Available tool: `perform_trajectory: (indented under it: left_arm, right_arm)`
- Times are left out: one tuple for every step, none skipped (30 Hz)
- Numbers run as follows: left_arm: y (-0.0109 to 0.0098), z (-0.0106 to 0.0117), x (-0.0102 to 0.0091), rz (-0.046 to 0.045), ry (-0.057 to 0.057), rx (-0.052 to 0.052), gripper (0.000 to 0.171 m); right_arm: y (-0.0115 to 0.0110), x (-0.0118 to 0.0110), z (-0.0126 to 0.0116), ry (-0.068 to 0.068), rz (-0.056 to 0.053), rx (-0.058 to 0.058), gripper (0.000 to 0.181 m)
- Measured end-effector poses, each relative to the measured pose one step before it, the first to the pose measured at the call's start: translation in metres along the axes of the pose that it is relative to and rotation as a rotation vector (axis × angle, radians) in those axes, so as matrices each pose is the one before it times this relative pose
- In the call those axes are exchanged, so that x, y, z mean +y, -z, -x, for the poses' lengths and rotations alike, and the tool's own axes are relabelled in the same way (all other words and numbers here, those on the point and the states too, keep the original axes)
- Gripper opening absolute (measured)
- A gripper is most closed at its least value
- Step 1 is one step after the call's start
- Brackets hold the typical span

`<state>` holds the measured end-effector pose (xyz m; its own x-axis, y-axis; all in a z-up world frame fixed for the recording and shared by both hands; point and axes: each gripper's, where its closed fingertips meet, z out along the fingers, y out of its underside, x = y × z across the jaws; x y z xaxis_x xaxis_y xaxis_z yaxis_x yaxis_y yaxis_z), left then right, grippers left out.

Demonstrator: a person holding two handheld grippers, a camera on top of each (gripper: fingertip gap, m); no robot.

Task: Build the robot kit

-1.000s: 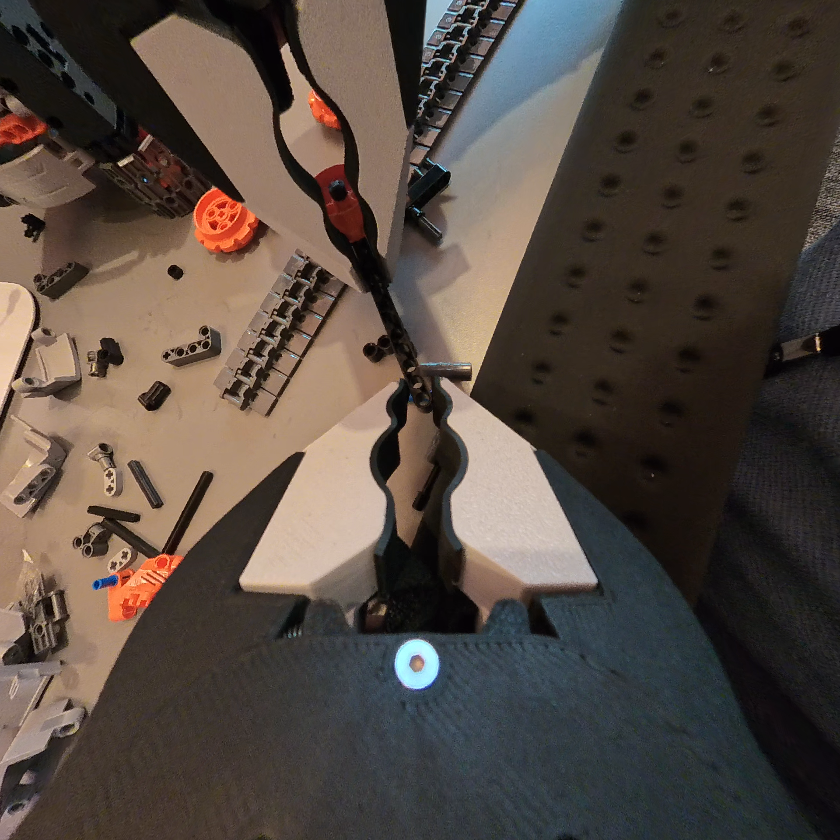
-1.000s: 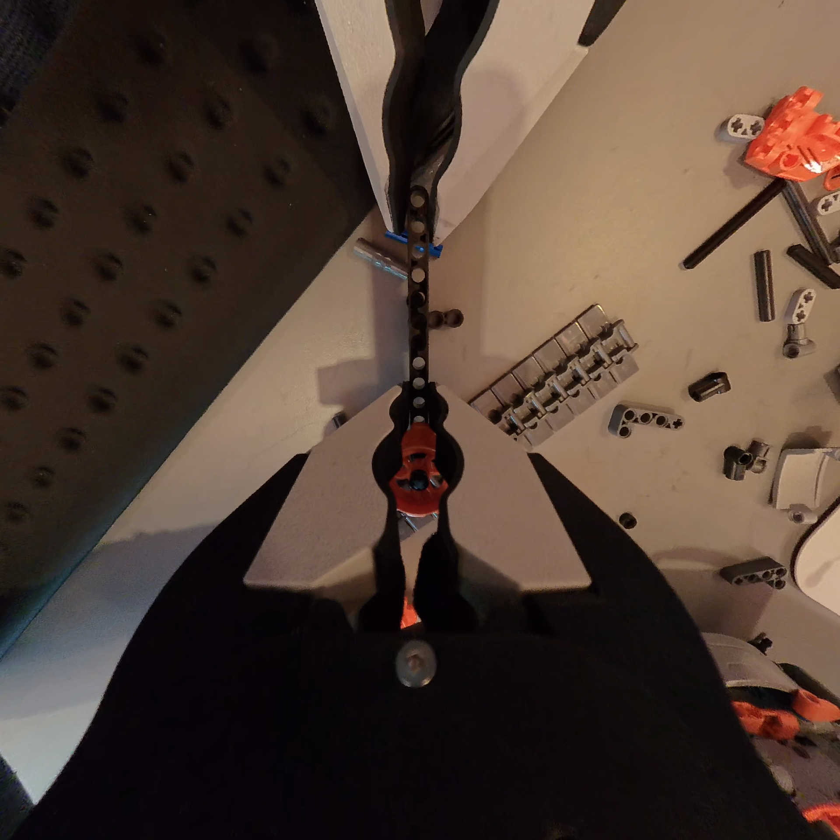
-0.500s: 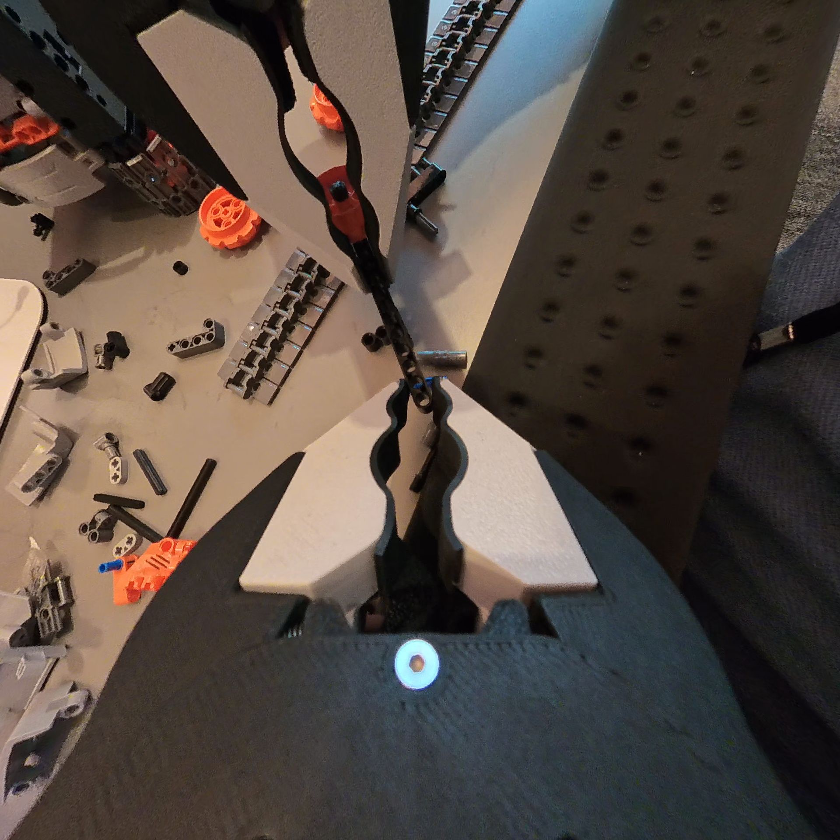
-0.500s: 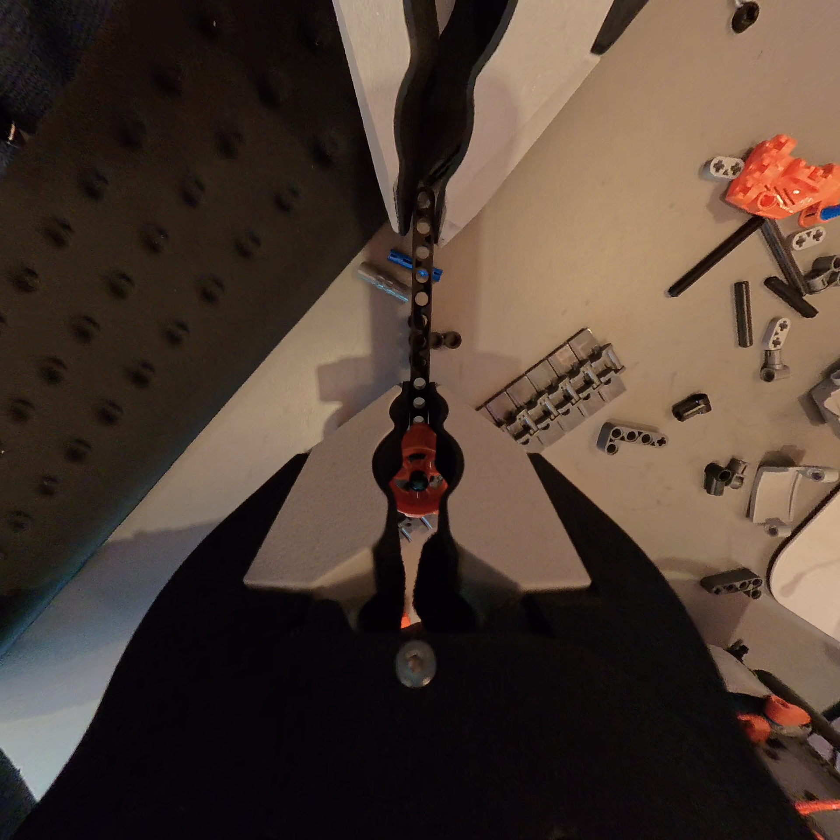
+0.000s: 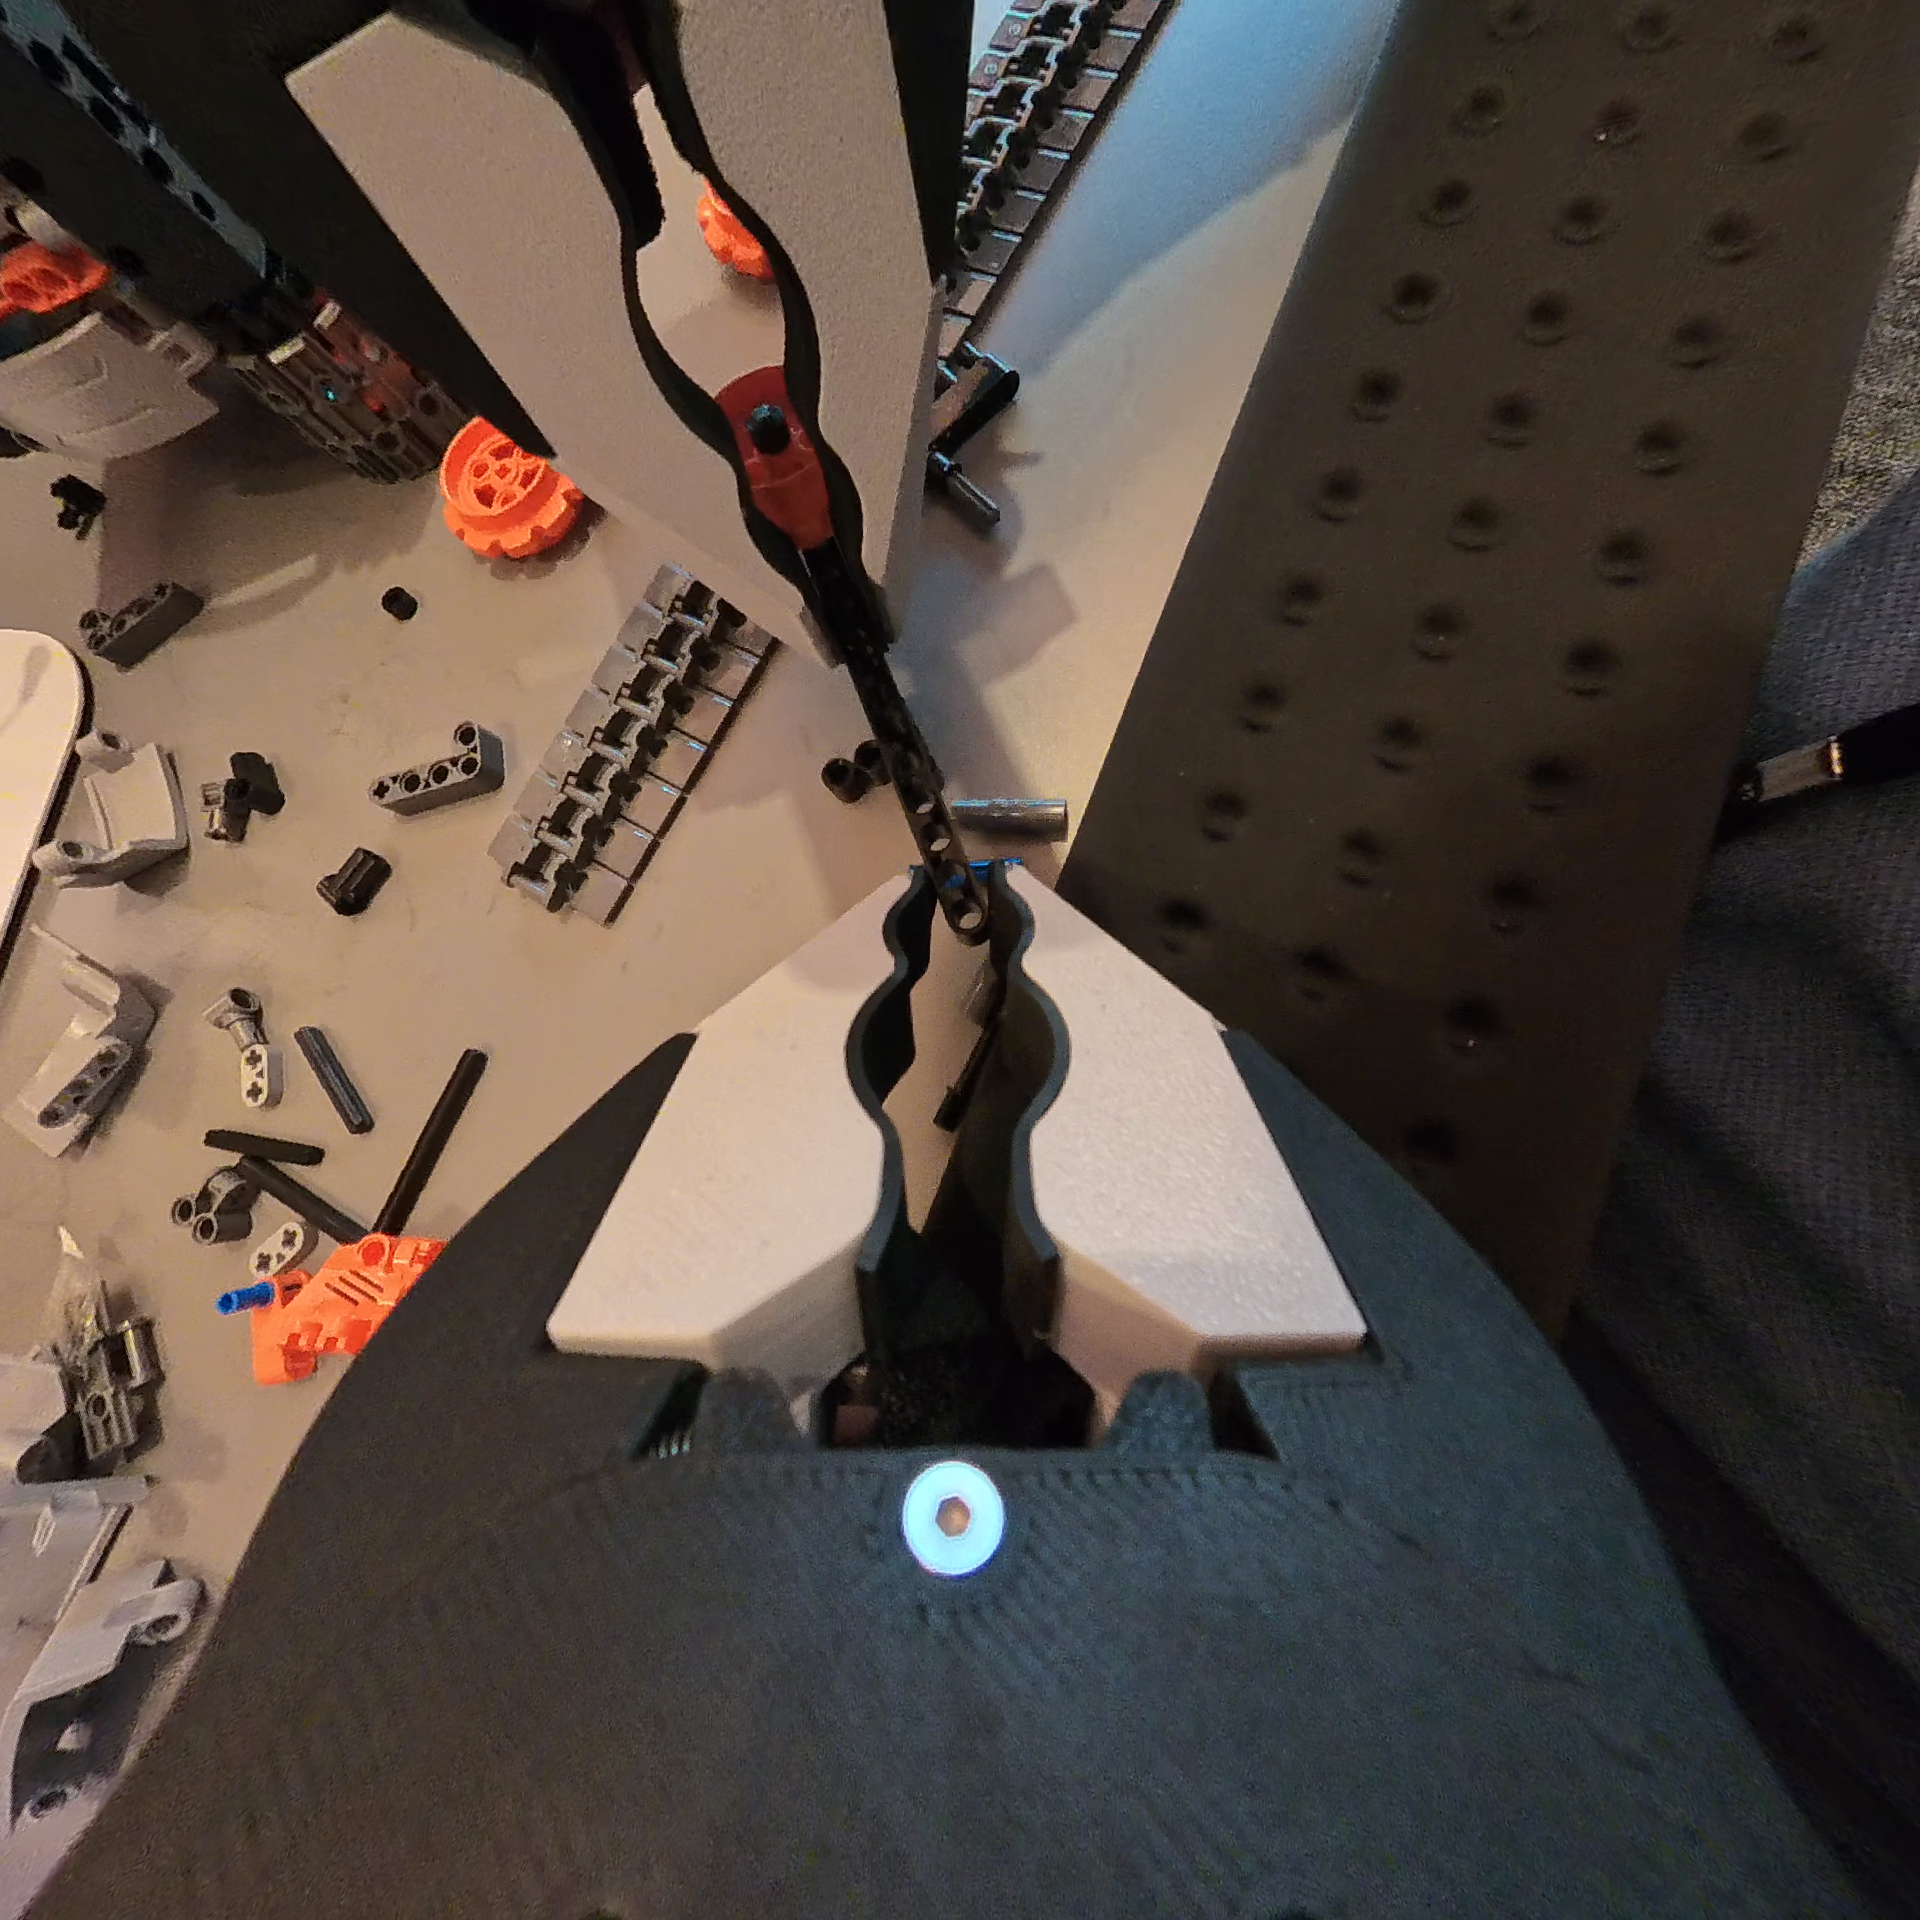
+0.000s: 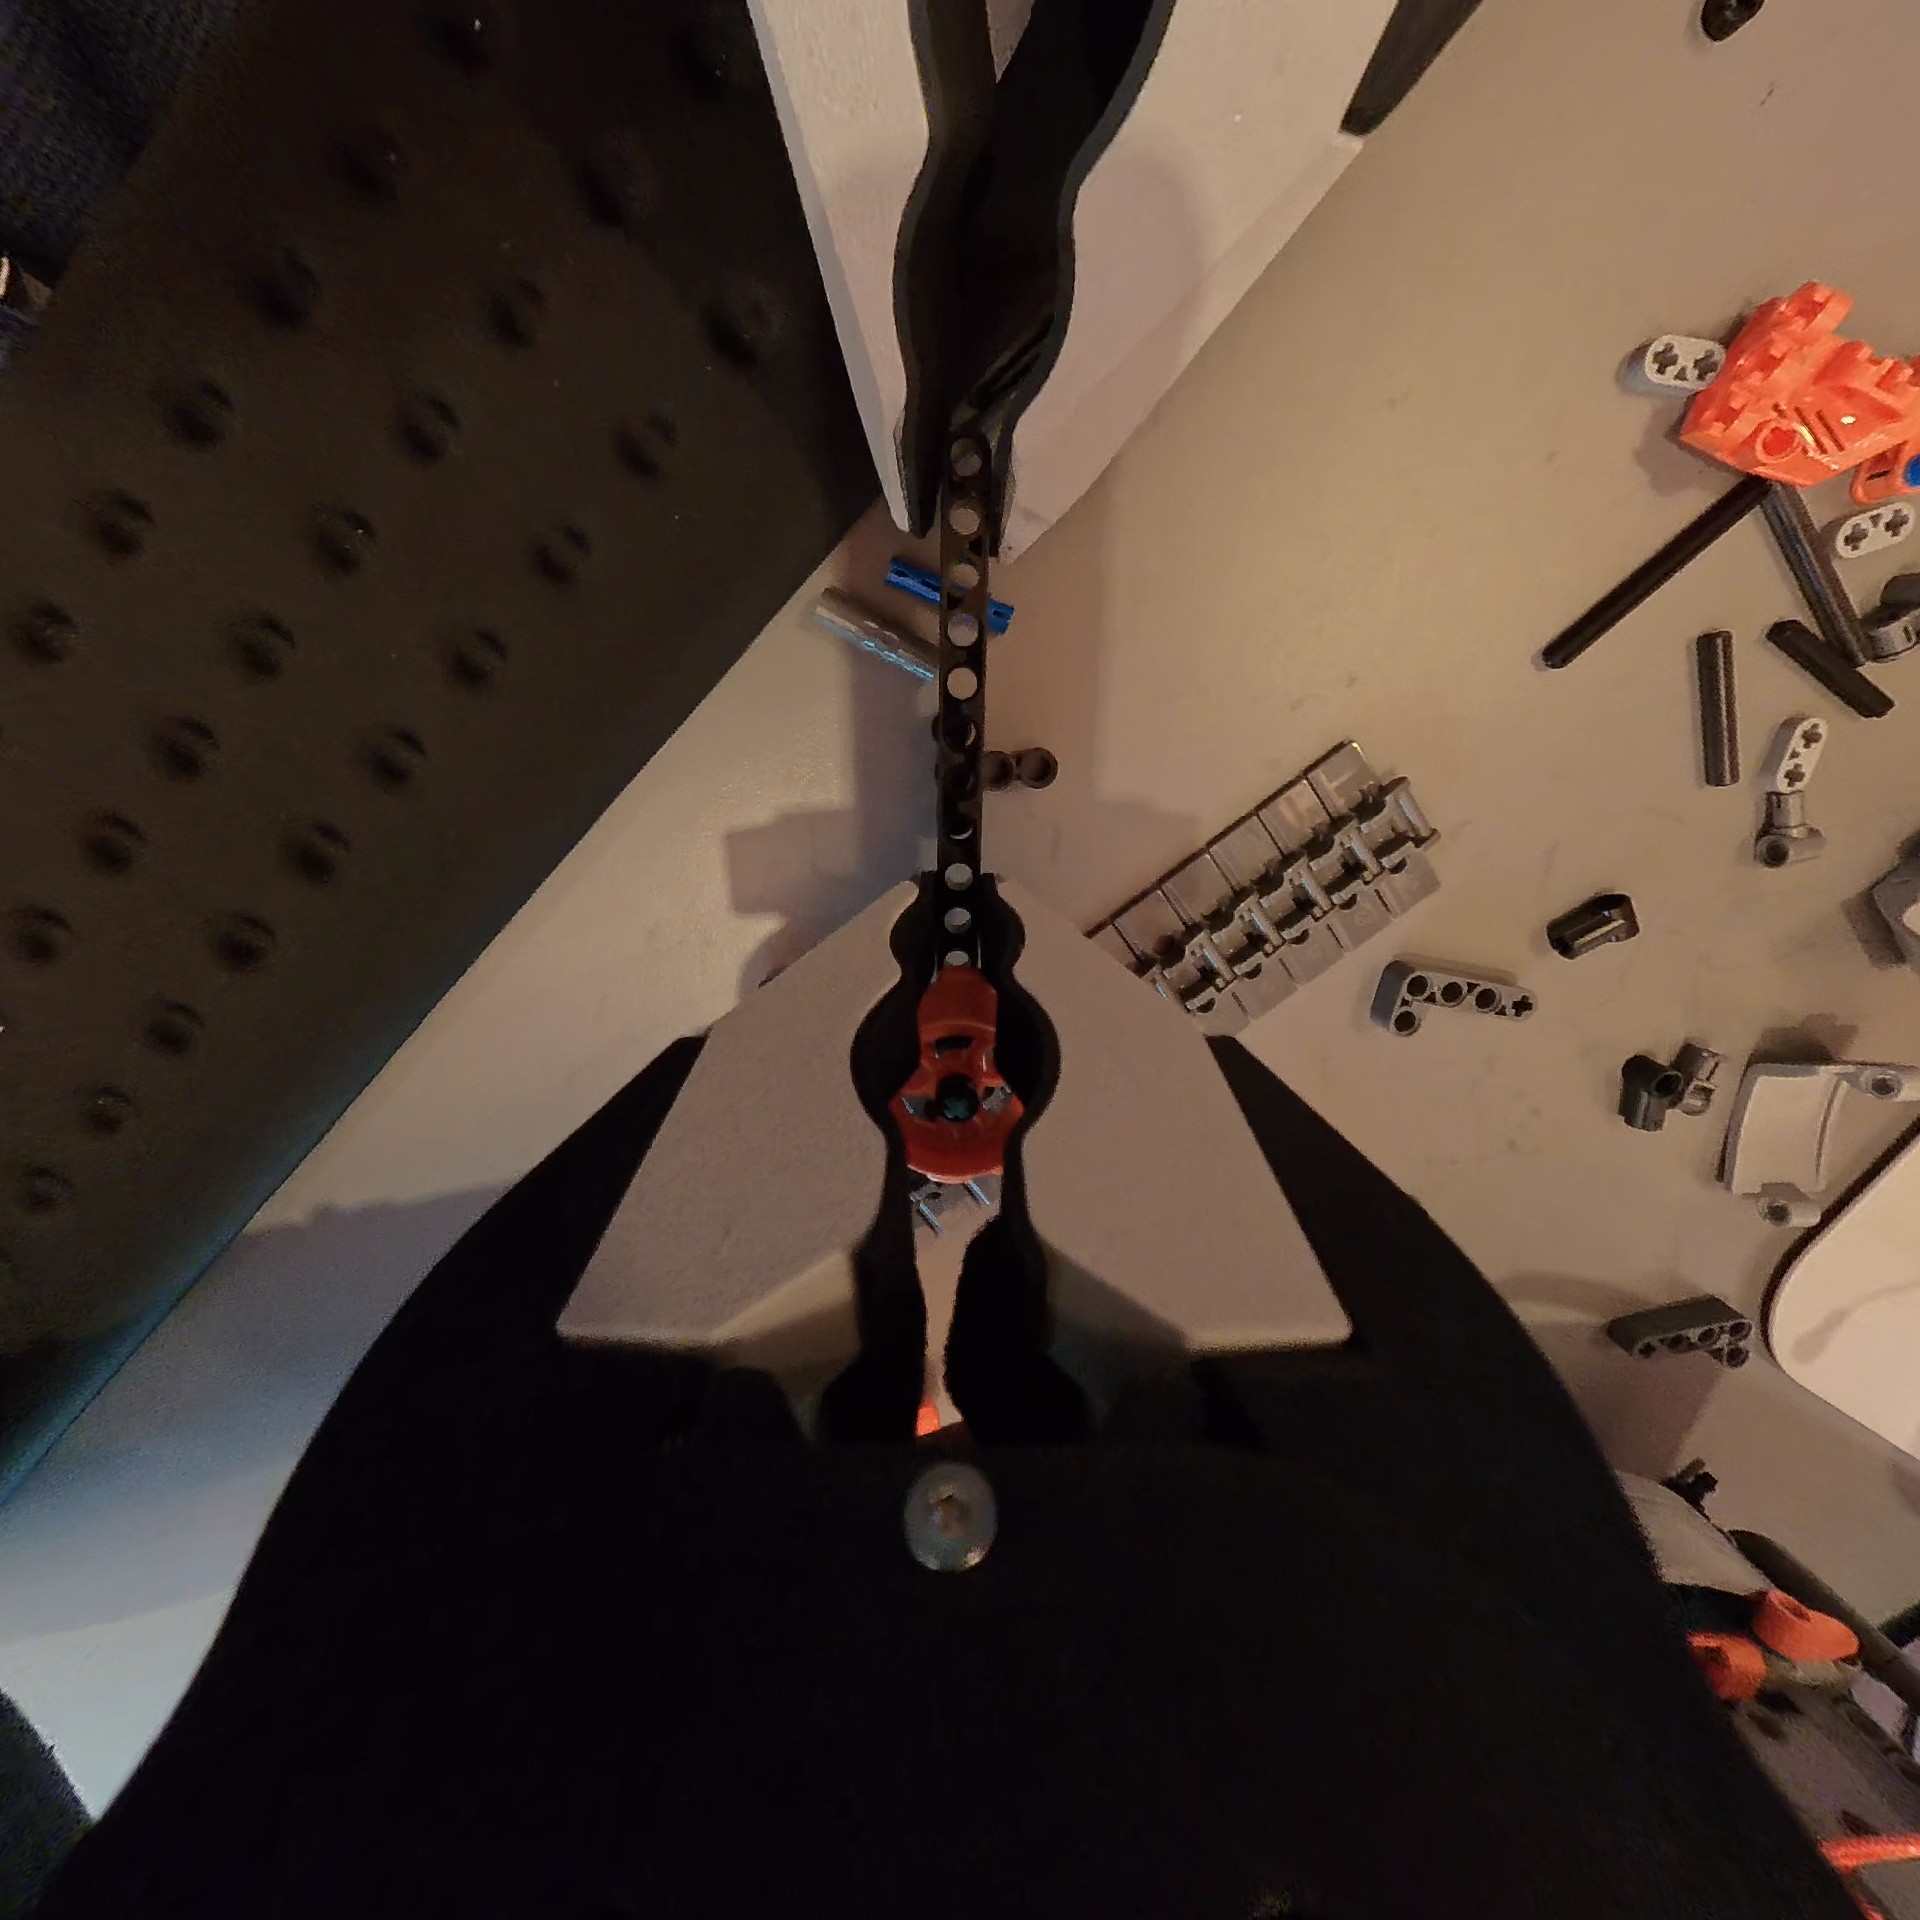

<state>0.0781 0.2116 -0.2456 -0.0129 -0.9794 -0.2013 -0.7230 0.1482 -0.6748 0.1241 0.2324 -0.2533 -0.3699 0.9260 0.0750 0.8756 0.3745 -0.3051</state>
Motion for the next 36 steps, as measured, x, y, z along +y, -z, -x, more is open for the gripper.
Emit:
perform_trajectory:
  left_arm:
    - [-0.00036, -0.0003, 0.00042, 0.00434, 0.0003, 0.0038, 0.01]
    - [-0.00055, -0.00049, 0.00043, 0.00156, -0.0005, 0.0043, 0.01]
    - [0.00001, 0.0001, 0.00012, -0.00011, 0.0006, 0.0018, 0.01]
    - [0.00011, 0.00023, -0.00019, -0.00113, 0.0034, 0.002, 0.01]
    - [-0.00013, -0.00011, 0.0, 0.00004, 0.002, 0.0033, 0.01]
    - [-0.00028, -0.00016, 0.00017, 0.00148, 0.0008, 0.0027, 0.01]
    - [-0.00004, 0.0002, 0.00009, 0.00155, -0.001, -0.0002, 0.01]
    - [0.00001, -0.00022, 0.00003, 0.00156, -0.0017, 0.0004, 0.01]
    - [-0.00009, -0.00004, 0.00021, 0.00121, 0.0019, 0.0014, 0.01]
    - [-0.00012, -0.00005, 0.0002, 0.00037, 0.0026, 0.0032, 0.01]
    - [0.00028, -0.0001, 0.00038, 0.00101, 0.0009, 0.0046, 0.01]
    - [0.00022, 0.00037, 0.00039, 0.00085, -0.0003, 0.0002, 0.01]
    - [0.00009, 0.00034, -0.00004, -0.00245, 0.0002, -0.0019, 0.01]
    - [-0.00002, 0.0001, -0.00006, -0.0044, 0.0035, 0.0001, 0.01]
    - [0.00021, 0.00018, 0.00005, -0.00159, 0.0065, 0.002, 0.01]
    - [0.00012, 0.00008, -0.00001, 0.00115, 0.0009, 0.0014, 0.01]
    - [-0.00015, 0.00001, 0.00029, 0.00401, -0.0005, 0.0016, 0.01]
    - [-0.00021, 0.00012, 0.00044, 0.00372, 0.0056, 0.0047, 0.01]
    - [-0.00009, 0.00033, 0.00041, 0.00202, 0.0115, 0.0083, 0.01]
    - [-0.00019, 0.00024, 0.00059, 0.00043, 0.0096, 0.0095, 0.009]
    - [-0.00014, -0.00017, 0.00012, -0.00017, 0.0058, 0.0089, 0.009]
    - [-0.00035, 0.0, 0.00058, 0.00513, 0.004, 0.0056, 0.009]
    - [-0.00045, -0.00021, 0.00064, 0.00563, 0.0048, 0.0074, 0.009]
    - [-0.00039, -0.00044, 0.00003, -0.00042, 0.0052, 0.0097, 0.009]
    - [0.00003, -0.00005, 0.00028, -0.00221, 0.0161, 0.0136, 0.009]
    - [0.00004, -0.00001, 0.00012, -0.00162, 0.0169, 0.0159, 0.009]
    - [-0.00025, -0.00021, 0.00003, 0.00081, 0.0048, 0.0112, 0.009]
    - [-0.00018, -0.00018, 0.00001, 0.00317, -0.0035, 0.0053, 0.009]
    - [-0.00016, -0.00014, 0.00005, 0.00346, -0.001, 0.0031, 0.009]
    - [-0.00009, 0.00018, 0.00017, 0.00165, -0.0001, 0.0016, 0.009]
    - [-0.00019, 0.00045, -0.00008, 0.00105, -0.0116, -0.0059, 0.009]
    - [-0.00023, -0.0001, 0.00009, 0.00239, -0.0086, -0.0042, 0.009]
    - [0.00006, 0.00062, 0.0003, 0.001, -0.0027, -0.001, 0.009]
    - [0.00032, 0.00016, -0.00007, -0.00151, -0.0042, -0.0019, 0.009]
    - [-0.00123, 0.00253, -0.00018, -0.00207, -0.0035, -0.0065, 0.009]
    - [0.00012, -0.00008, -0.0002, -0.00084, -0.0038, -0.0061, 0.009]
  right_arm:
    - [-0.00071, 0.00024, 0.0003, 0.001, 0.0021, -0.0023, 0.004]
    - [-0.00096, 0.00023, 0.0006, -0.0002, 0.0011, -0.0051, 0.004]
    - [-0.00033, 0.0001, -0.00023, 0.0002, -0.0013, 0.0, 0.004]
    - [0.00008, -0.00006, -0.00032, -0.0013, -0.0036, 0.0012, 0.004]
    - [0.00002, 0.00003, 0.00016, -0.0021, -0.0031, -0.0017, 0.004]
    - [-0.00014, 0.00003, 0.0001, -0.001, -0.0014, -0.0019, 0.004]
    - [-0.00018, 0.00013, -0.00013, 0.0002, 0.0003, -0.0013, 0.004]
    - [-0.00001, -0.00005, 0.00031, -0.0023, 0.0013, -0.0041, 0.004]
    - [-0.00003, 0.0, 0.00012, 0.0009, 0.0036, -0.0029, 0.004]
    - [-0.00003, 0.00004, -0.00009, 0.0042, 0.0062, -0.0002, 0.004]
    - [-0.00025, -0.0003, -0.00046, 0.0047, 0.0061, 0.0011, 0.004]
    - [-0.0001, -0.00033, -0.00048, 0.0041, 0.0039, 0.0009, 0.004]
    - [0.0, -0.00006, -0.00028, 0.0013, 0.0015, -0.0011, 0.004]
    - [-0.00001, -0.00005, -0.00001, -0.0035, -0.0014, -0.0047, 0.004]
    - [-0.00003, -0.00002, 0.00006, -0.0038, -0.0027, -0.0052, 0.004]
    - [-0.00006, 0.00002, -0.00001, -0.004, -0.001, -0.0044, 0.004]
    - [0.00002, -0.00002, 0.00011, -0.0039, 0.0021, -0.0045, 0.004]
    - [0.00009, -0.00008, 0.00014, -0.002, 0.0049, -0.0047, 0.004]
    - [0.00006, 0.00007, 0.0002, -0.0036, 0.0061, -0.0075, 0.004]
    - [0.0001, -0.00001, 0.00024, -0.0064, 0.0045, -0.0112, 0.004]
    - [0.00006, -0.00007, 0.0002, -0.0068, 0.0029, -0.0141, 0.004]
    - [0.00003, 0.0, 0.00033, -0.007, 0.0035, -0.0165, 0.004]
    - [0.00002, -0.00009, 0.00005, -0.0039, 0.0058, -0.0158, 0.004]
    - [-0.00005, 0.00007, 0.00007, -0.0008, 0.0082, -0.0137, 0.004]
    - [-0.00007, -0.00001, 0.00016, -0.0044, 0.0096, -0.0149, 0.004]
    - [-0.00013, 0.00006, 0.00025, -0.0033, 0.0092, -0.0143, 0.004]
    - [-0.00004, 0.00005, 0.00016, -0.0036, 0.0081, -0.013, 0.004]
    - [-0.00021, 0.00014, 0.00008, -0.0037, 0.0059, -0.0099, 0.004]
    - [-0.0001, 0.00001, 0.00011, -0.0057, 0.0016, -0.0073, 0.004]
    - [0.00003, 0.00006, 0.00016, -0.0073, 0.0001, -0.0043, 0.004]
    - [-0.00005, 0.00021, 0.00031, -0.0027, 0.0064, 0.0013, 0.004]
    - [-0.00002, 0.00014, 0.00012, 0.0017, 0.0116, 0.0042, 0.004]
    - [-0.00001, 0.00003, -0.00012, -0.0007, 0.0101, 0.0029, 0.004]
    - [-0.00002, 0.00011, -0.00015, -0.0015, 0.0104, 0.0067, 0.003]
    - [-0.00014, 0.00017, -0.00011, 0.003, 0.0128, 0.0162, 0.004]
    - [-0.00006, 0.0001, -0.00023, 0.0012, 0.0093, 0.0195, 0.004]
